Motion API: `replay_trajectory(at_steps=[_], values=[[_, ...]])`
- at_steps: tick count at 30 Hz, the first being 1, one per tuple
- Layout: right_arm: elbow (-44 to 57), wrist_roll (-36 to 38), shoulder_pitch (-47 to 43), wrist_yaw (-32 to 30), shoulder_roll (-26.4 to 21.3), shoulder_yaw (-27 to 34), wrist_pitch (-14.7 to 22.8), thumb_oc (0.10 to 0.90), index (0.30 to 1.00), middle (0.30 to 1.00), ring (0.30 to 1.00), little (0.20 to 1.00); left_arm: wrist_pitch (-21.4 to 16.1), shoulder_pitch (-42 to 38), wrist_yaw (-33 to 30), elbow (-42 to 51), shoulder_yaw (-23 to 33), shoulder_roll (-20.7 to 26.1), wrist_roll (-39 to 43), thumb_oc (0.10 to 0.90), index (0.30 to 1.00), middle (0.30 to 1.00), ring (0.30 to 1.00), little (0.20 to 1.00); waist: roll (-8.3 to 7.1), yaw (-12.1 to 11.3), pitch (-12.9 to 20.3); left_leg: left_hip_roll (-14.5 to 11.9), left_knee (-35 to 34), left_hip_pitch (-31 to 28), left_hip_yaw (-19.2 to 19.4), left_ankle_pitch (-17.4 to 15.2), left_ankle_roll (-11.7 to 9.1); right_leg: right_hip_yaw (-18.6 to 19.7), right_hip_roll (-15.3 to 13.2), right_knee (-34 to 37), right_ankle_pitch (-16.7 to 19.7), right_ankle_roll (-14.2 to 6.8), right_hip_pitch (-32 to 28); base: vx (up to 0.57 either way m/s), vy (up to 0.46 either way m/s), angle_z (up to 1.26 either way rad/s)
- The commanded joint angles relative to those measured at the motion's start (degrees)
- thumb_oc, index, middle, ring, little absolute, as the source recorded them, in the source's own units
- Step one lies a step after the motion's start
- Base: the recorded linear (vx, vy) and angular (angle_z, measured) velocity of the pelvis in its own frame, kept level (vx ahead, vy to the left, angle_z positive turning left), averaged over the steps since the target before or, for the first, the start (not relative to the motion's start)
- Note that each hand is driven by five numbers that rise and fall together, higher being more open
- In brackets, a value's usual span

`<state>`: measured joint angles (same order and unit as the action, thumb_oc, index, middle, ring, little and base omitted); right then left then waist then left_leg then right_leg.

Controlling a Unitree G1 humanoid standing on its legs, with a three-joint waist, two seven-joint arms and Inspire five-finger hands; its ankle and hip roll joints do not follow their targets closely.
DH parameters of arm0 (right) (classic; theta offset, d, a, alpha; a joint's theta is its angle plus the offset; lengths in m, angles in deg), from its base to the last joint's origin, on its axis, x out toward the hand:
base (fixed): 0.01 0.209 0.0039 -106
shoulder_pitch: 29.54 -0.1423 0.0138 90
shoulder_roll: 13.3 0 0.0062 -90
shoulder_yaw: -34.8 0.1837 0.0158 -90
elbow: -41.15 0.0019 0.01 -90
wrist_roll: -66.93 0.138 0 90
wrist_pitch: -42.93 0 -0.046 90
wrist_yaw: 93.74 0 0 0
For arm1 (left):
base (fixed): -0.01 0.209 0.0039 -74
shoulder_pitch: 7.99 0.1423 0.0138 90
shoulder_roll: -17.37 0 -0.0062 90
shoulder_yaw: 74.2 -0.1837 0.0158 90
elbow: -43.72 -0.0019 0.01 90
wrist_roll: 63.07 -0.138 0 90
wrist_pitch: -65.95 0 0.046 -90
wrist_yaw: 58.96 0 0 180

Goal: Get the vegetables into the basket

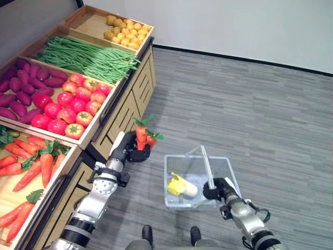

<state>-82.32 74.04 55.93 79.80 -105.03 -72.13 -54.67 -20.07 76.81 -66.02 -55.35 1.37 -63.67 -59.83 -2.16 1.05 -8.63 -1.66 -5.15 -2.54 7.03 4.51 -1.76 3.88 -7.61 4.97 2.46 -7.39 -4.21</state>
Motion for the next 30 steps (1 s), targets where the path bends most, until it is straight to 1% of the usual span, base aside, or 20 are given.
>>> replay_trajectory(at_steps=[1,3,4,5,7,8,9,10,11,14,15,16,18,21,22,23,24,27,29,30], values=[[9.2,4.6,-8.0,-1.4,-1.3,1.0,5.9,0.4,0.3,0.3,0.3,0.3,-1.9,-9.1,-4.6,-2.7,-3.2,0.6,-5.8,0.4,0.3,0.3,0.3,0.3,-0.47,-0.6,5.5,-0.6,0.1,-2.6,0.7,-3.7,-1.1,-2.5,-1.5,-2.9,-0.6,-3.1,0.5,0.02,-0.014,0.04],[11.8,5.2,-8.3,-1.2,-1.5,1.0,5.7,0.4,0.3,0.3,0.3,0.3,-1.9,-9.2,-4.7,-3.3,-3.5,0.2,-4.8,0.4,0.3,0.3,0.3,0.3,-0.44,-0.6,5.5,-0.6,0.1,-2.6,0.7,-3.7,-1.1,-2.5,-1.4,-2.8,-0.7,-3.1,0.4,0.0,0.0,0.0],[15.6,4.3,-9.0,-1.5,-1.7,0.4,5.9,0.4,0.3,0.3,0.3,0.3,-1.0,-10.6,-5.2,-4.4,-4.7,-0.3,-8.1,0.4,0.3,0.3,0.3,0.3,-0.31,-0.4,5.7,-0.8,0.1,-2.6,0.7,-3.6,-1.2,-2.6,-1.3,-2.8,-0.8,-2.9,0.3,0.0,0.0,0.0],[18.0,4.1,-9.4,-1.7,-1.7,0.3,6.3,0.4,0.3,0.3,0.3,0.3,-1.0,-10.8,-5.6,-4.9,-5.0,-0.7,-7.2,0.4,0.3,0.3,0.3,0.3,-0.29,-0.3,5.7,-0.8,0.1,-2.6,0.7,-3.6,-1.3,-2.5,-1.3,-2.7,-0.8,-2.9,0.3,0.0,0.0,0.0],[19.1,3.8,-9.4,-2.0,-1.7,0.1,6.4,0.4,0.3,0.3,0.3,0.3,-1.0,-11.3,-5.9,-5.6,-5.4,-1.5,-6.9,0.4,0.3,0.3,0.3,0.3,-0.25,-0.2,5.6,-0.9,0.1,-2.5,0.7,-3.5,-1.3,-2.6,-1.3,-2.7,-0.8,-2.8,0.3,0.0,0.0,0.0],[20.3,2.9,-11.1,-2.3,-1.5,-1.0,6.7,0.4,0.3,0.3,0.3,0.3,-0.6,-12.7,-6.8,-7.6,-6.6,-2.3,-7.4,0.4,0.3,0.3,0.3,0.3,-0.28,0.1,5.5,-1.0,0.1,-2.3,0.9,-3.4,-1.4,-2.4,-1.2,-2.4,-0.7,-2.8,0.5,0.0,0.0,0.0],[21.1,-0.9,-12.3,-2.2,-2.3,-1.8,6.1,0.4,0.3,0.3,0.3,0.3,-0.6,-12.6,-6.8,-8.7,-6.5,-3.5,-5.4,0.4,0.3,0.3,0.3,0.3,-0.3,0.1,5.4,-1.1,0.1,-2.2,1.0,-3.2,-1.4,-2.3,-1.2,-2.3,-0.5,-2.7,0.7,0.0,0.0,0.0],[21.1,-1.0,-12.3,-2.2,-2.3,-1.8,6.1,0.4,0.3,0.3,0.3,0.3,-0.6,-12.7,-6.8,-8.8,-6.5,-3.6,-5.4,0.4,0.3,0.3,0.3,0.3,-0.25,0.1,5.4,-1.1,0.1,-2.2,1.0,-3.3,-1.4,-2.3,-1.2,-2.3,-0.5,-2.7,0.7,0.0,0.0,0.0],[22.0,-3.7,-13.9,-3.3,-2.5,-2.5,5.6,0.4,0.3,0.3,0.3,0.3,-0.1,-14.6,-7.0,-9.8,-8.1,-3.9,-6.9,0.4,0.3,0.3,0.3,0.3,-0.13,0.2,5.1,-1.2,0.1,-2.0,1.1,-3.1,-1.5,-2.3,-1.1,-2.1,-0.3,-2.7,0.9,-0.01,-0.017,-0.06],[22.4,-2.6,-13.5,-2.9,-1.9,-3.0,5.4,0.4,0.3,0.3,0.3,0.3,-0.1,-15.3,-7.3,-10.0,-8.7,-4.3,-7.2,0.4,0.3,0.3,0.3,0.3,-0.15,0.3,5.0,-1.3,0.1,-1.8,1.3,-3.1,-1.6,-2.2,-1.0,-1.7,0.0,-2.7,1.0,-0.01,-0.028,-0.05],[21.4,-5.9,-14.8,-2.6,-2.2,-4.6,4.9,0.4,0.3,0.3,0.3,0.3,0.1,-16.0,-7.4,-11.4,-9.9,-5.1,-7.2,0.4,0.3,0.3,0.3,0.3,-0.12,0.4,4.8,-1.4,0.1,-1.5,1.5,-3.0,-1.6,-2.0,-0.9,-1.5,0.2,-2.7,1.3,0.0,0.0,0.0],[20.6,-6.8,-15.0,-2.2,-1.9,-5.3,4.5,0.4,0.3,0.3,0.3,0.3,0.1,-16.4,-7.1,-11.7,-10.6,-5.5,-7.8,0.4,0.3,0.3,0.3,0.3,-0.03,0.4,4.7,-1.5,0.1,-1.4,1.5,-2.9,-1.6,-2.0,-0.9,-1.4,0.2,-2.6,1.4,0.0,0.0,0.0],[18.7,-7.3,-15.3,-1.4,-1.2,-6.6,3.8,0.4,0.3,0.3,0.3,0.3,0.2,-17.1,-6.6,-12.2,-11.7,-6.0,-8.2,0.4,0.3,0.3,0.3,0.3,0.14,0.4,4.7,-1.5,0.1,-1.3,1.5,-2.9,-1.7,-1.9,-0.8,-1.3,0.3,-2.6,1.4,0.0,-0.013,-0.06],[18.2,-7.5,-15.9,-0.5,-0.3,-8.3,3.9,0.4,0.3,0.3,0.3,0.3,0.0,-18.3,-6.0,-13.4,-13.4,-6.9,-9.3,0.4,0.3,0.3,0.3,0.3,0.45,0.6,4.5,-1.6,0.1,-1.2,1.6,-2.9,-1.8,-1.9,-0.9,-1.0,0.3,-2.6,1.3,0.0,-0.006,-0.02],[20.2,-7.9,-15.5,0.1,-1.1,-7.8,3.3,0.4,0.3,0.3,0.3,0.3,0.0,-16.8,-6.2,-12.5,-12.3,-5.4,-9.8,0.4,0.3,0.3,0.3,0.3,0.59,0.4,4.3,-1.6,0.1,-1.2,1.6,-2.8,-1.9,-2.0,-0.9,-0.9,0.3,-2.5,1.3,0.0,0.0,0.0],[20.4,-7.9,-15.4,0.1,-1.1,-7.8,3.1,0.4,0.3,0.3,0.3,0.3,0.1,-16.6,-6.1,-12.3,-12.2,-5.4,-9.8,0.4,0.3,0.3,0.3,0.3,0.58,0.4,4.3,-1.6,0.1,-1.2,1.6,-2.8,-1.9,-2.0,-0.9,-0.9,0.3,-2.5,1.3,-0.01,-0.004,-0.03],[21.9,-8.3,-14.9,0.8,-1.5,-7.7,3.8,0.4,0.3,0.3,0.3,0.3,-1.1,-13.1,-3.7,-10.2,-11.7,-3.1,-10.1,0.4,0.3,0.3,0.3,0.3,0.89,0.0,3.9,-1.6,0.1,-0.8,1.4,-2.6,-1.9,-2.1,-0.9,-0.9,0.4,-2.5,1.5,0.0,0.0,0.0],[22.1,-10.2,-15.3,2.3,-2.0,-9.1,4.0,0.4,0.3,0.3,0.3,0.3,-1.3,-12.2,-2.4,-9.1,-12.5,-2.1,-11.4,0.4,0.3,0.3,0.3,0.3,1.08,-0.1,3.4,-1.5,0.1,-0.2,1.2,-2.3,-2.0,-2.3,-1.0,-0.9,0.6,-2.5,2.0,-0.04,-0.001,0.0],[21.6,-13.6,-15.9,3.4,-2.7,-9.8,3.3,0.4,0.3,0.3,0.3,0.3,-1.6,-11.6,-1.8,-8.3,-12.6,-1.6,-12.1,0.4,0.3,0.3,0.3,0.3,1.18,-0.4,3.1,-1.6,0.1,0.2,1.1,-2.2,-2.1,-2.3,-1.0,-0.8,0.8,-2.5,2.2,-0.01,-0.006,0.02],[21.5,-17.2,-16.3,4.1,-3.6,-10.4,3.3,0.4,0.3,0.3,0.3,0.3,-2.0,-10.3,-0.4,-7.4,-12.5,-0.7,-12.8,0.4,0.3,0.3,0.3,0.3,1.51,-0.6,3.1,-1.6,0.1,0.3,1.2,-2.3,-2.1,-2.4,-1.0,-0.6,0.9,-2.5,2.2,0.0,0.0,0.0]])
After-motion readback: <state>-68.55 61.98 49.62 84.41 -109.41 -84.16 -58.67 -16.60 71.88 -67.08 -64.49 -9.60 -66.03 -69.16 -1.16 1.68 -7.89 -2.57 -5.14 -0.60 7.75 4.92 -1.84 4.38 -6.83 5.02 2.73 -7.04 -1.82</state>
